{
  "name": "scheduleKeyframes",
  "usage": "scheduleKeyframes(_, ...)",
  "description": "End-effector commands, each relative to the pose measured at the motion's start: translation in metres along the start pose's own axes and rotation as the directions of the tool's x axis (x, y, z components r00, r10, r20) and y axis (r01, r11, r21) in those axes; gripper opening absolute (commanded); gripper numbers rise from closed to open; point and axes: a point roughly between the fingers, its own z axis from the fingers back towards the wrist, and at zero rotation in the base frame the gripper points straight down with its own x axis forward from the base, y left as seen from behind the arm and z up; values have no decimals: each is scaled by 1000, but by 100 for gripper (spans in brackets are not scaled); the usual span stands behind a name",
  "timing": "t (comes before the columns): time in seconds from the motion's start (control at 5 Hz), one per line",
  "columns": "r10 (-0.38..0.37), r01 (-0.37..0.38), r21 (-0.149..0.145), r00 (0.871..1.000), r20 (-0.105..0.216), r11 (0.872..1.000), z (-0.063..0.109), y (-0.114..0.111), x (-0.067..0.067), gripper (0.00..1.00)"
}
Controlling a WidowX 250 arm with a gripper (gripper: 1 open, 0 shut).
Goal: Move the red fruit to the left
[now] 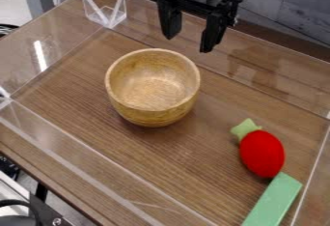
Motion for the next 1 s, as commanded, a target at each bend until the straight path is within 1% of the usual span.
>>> scheduleKeyframes(0.0,-61,61,-7,998,-28,998,-10,-13,-9,100)
scheduleKeyframes(0.2,-46,45,-41,999,-27,998,-26,-46,-25,100)
scheduleKeyframes(0.4,-1,2,-78,1000,13,997,-35,-83,-36,0)
scheduleKeyframes(0.6,82,-76,-119,995,48,990,-28,-115,-39,100)
scheduleKeyframes(0.8,137,-123,-173,988,72,977,-22,-132,-38,100)
